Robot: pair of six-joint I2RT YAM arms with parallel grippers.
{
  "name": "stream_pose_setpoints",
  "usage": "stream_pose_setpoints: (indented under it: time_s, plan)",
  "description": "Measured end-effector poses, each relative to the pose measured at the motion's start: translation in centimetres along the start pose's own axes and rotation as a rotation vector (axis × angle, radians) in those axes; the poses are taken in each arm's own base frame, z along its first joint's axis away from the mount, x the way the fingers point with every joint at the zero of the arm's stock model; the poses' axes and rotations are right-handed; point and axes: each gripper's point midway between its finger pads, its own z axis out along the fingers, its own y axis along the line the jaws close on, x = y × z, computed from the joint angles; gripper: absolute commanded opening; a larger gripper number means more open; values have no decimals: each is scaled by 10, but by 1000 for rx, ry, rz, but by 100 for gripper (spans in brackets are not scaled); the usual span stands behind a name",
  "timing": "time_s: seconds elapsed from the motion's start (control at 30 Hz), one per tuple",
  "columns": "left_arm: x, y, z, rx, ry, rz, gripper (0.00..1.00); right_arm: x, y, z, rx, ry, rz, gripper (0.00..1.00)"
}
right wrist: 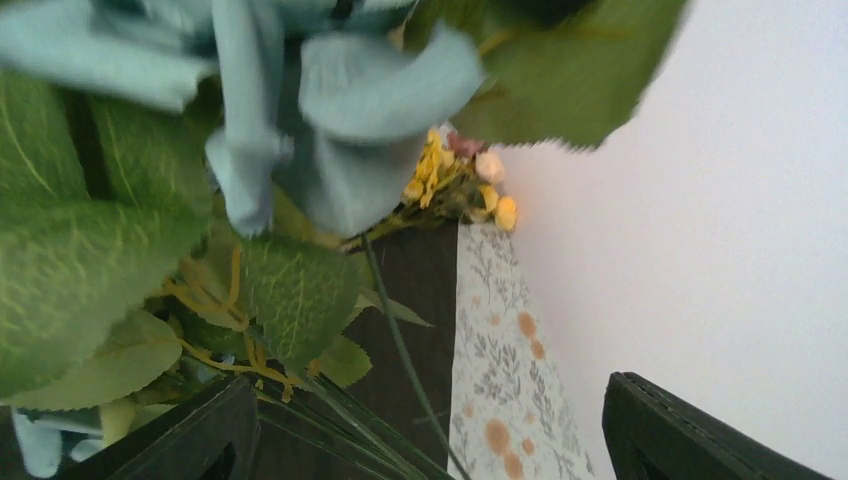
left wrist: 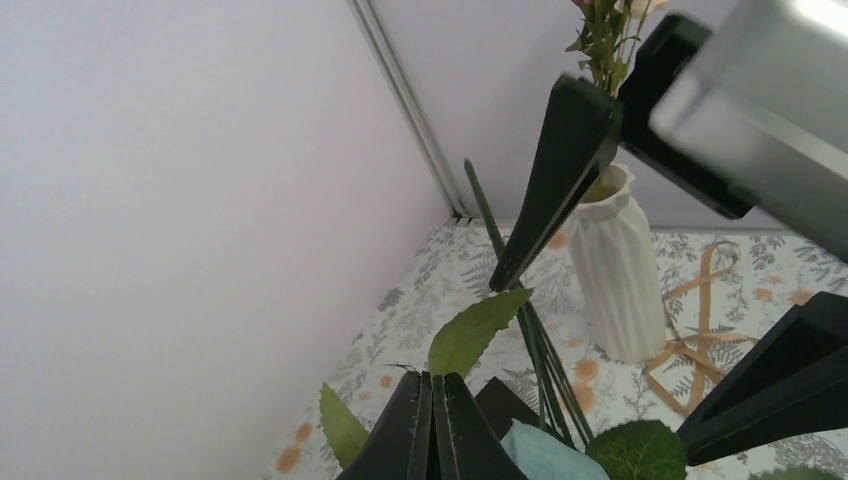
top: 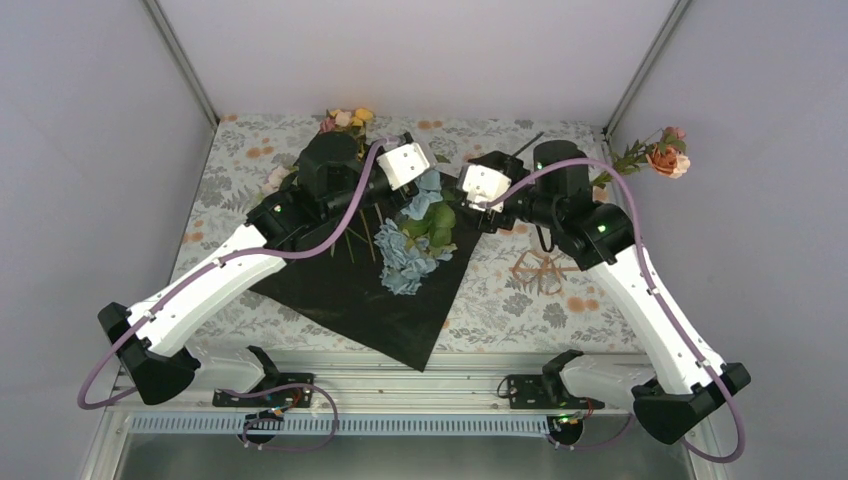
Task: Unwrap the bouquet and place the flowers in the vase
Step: Move the vase to the center of the board.
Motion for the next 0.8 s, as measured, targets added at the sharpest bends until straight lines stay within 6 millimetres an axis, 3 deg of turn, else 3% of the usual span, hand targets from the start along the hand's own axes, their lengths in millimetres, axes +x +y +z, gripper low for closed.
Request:
stream_pose_setpoints:
  time_s: [0.4,0.63,0.8]
  plan:
    - [-18,-9,-14,71,-43,-27,2,46,27,21,-44,123,-269,84]
    - [-41,-8,-23,101,-96,-38,2,32,14,29,35,68,-435,80]
    - [-44,-12,-26,125,-100,-48,2,30,19,39,50,44,-502,81]
